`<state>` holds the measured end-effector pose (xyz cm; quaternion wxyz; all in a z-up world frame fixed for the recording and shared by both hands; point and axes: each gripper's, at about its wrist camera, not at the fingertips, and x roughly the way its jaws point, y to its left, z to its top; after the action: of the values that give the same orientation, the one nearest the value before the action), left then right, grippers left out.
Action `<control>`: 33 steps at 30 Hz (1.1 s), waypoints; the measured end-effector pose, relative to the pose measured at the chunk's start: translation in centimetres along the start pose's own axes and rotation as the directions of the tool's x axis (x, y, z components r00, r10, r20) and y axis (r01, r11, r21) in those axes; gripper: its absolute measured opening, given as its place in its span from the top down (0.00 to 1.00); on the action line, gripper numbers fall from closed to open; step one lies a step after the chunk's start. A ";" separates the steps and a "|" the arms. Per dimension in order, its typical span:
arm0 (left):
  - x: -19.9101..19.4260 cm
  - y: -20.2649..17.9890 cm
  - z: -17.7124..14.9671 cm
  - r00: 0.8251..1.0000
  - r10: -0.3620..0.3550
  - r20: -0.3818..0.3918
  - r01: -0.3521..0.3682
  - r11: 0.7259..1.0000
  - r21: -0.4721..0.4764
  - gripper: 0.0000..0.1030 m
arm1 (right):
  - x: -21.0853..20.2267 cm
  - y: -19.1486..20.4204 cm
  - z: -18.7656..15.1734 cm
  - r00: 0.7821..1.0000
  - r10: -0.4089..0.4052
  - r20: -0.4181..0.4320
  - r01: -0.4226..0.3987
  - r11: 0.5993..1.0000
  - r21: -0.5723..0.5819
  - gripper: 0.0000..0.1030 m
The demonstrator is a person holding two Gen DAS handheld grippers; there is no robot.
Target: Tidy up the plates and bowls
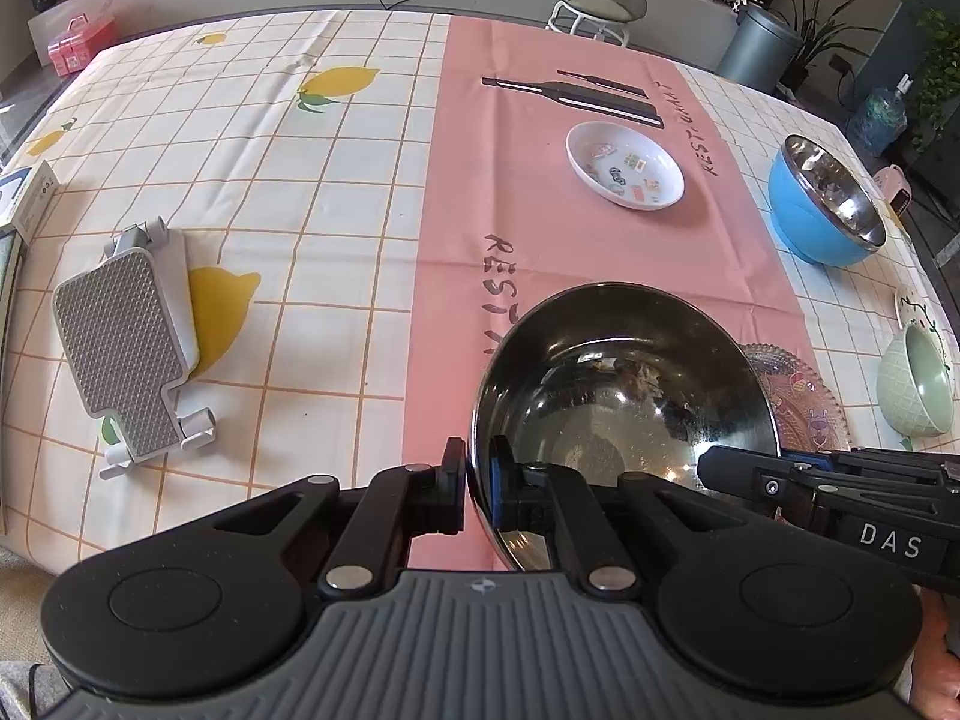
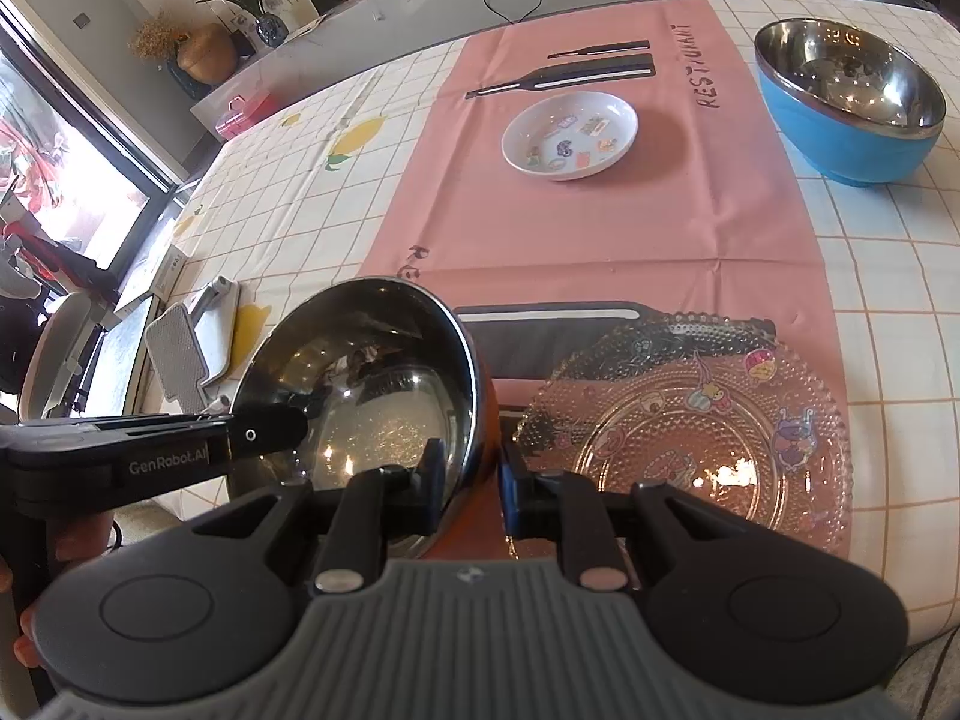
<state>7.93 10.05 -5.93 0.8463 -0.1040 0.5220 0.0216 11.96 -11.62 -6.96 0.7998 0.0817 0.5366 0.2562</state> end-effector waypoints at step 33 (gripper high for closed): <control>-3.9 0.3 -0.2 0.948 0.096 0.304 -0.074 0.994 -0.084 0.19 | -3.8 0.6 0.5 0.971 -0.069 0.230 0.091 0.992 -0.087 0.20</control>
<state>5.97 10.60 -2.60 0.9112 -0.1068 0.3869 0.0927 11.12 -12.92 -3.43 0.8686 0.0494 0.4316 0.2384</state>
